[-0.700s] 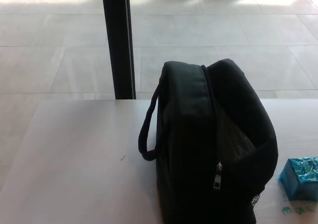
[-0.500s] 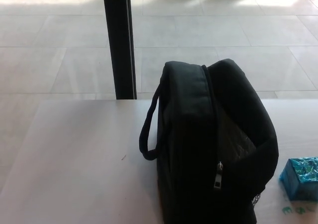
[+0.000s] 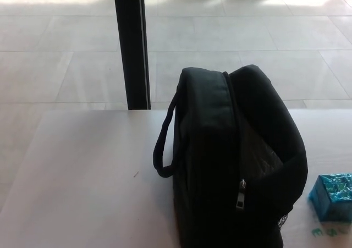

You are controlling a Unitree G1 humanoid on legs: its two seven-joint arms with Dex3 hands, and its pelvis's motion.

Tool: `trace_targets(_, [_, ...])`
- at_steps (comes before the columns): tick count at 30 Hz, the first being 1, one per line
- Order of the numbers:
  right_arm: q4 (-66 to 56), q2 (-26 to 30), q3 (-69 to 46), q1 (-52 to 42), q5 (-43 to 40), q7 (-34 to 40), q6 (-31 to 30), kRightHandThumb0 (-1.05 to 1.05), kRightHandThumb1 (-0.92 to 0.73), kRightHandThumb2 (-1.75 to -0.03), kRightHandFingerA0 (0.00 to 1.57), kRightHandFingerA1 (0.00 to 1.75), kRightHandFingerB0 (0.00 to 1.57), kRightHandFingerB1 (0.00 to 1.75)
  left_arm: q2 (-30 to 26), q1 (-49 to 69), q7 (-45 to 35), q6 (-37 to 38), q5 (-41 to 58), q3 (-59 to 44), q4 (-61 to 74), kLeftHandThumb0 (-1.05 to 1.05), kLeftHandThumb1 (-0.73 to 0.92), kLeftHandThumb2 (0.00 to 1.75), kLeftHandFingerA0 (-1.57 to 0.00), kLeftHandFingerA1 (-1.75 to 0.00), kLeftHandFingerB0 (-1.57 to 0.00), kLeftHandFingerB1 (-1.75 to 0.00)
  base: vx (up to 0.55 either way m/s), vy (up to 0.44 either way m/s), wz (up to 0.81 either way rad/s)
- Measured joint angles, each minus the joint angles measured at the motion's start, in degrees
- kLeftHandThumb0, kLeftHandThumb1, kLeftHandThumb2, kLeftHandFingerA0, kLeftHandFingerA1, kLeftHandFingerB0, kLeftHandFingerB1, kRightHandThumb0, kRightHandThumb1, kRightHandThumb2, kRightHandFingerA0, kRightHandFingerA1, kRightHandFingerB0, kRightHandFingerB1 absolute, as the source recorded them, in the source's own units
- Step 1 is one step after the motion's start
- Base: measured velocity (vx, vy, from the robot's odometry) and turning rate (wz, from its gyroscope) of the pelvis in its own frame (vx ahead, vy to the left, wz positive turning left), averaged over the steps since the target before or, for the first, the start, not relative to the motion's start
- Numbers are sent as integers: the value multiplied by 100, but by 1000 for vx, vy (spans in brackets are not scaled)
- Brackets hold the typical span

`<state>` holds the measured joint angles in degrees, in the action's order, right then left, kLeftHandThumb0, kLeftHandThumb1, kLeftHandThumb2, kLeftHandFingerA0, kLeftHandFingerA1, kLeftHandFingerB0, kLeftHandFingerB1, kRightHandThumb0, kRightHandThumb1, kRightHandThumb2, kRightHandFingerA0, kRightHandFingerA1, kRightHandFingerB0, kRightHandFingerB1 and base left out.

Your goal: The robot uses its right hand to pick up the cube kept on the middle of the desk and put it inside the bag next to it

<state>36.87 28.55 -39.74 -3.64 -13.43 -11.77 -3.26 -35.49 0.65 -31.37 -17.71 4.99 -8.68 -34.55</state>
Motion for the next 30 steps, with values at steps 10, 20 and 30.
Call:
trace_targets(10, [-1976, 357, 163, 733, -273, -19, -680, -86, -66, -94, 0, 4, 3, 8, 0, 3, -36, -18, 6, 1, -1, -63, 52, 89, -33, -62, -27, -53, 0, 0, 0])
trace_targets(20, [-3275, 650, 1384, 1252, -257, -316, -1422, -78, -77, -65, 0, 4, 0, 18, 0, 11, -63, -19, 9, -2, 5, -66, 51, 89, -31, -61, -24, -52, 0, 0, 0])
trace_targets(30, [-3400, 583, 2803, 1760, 158, -353, -1725, -88, -91, -76, 0, 3, 0, 10, -14, 77, -117, -35, 17, -27, 11, -64, 50, 89, -32, -61, -24, -52, 0, 0, 0])
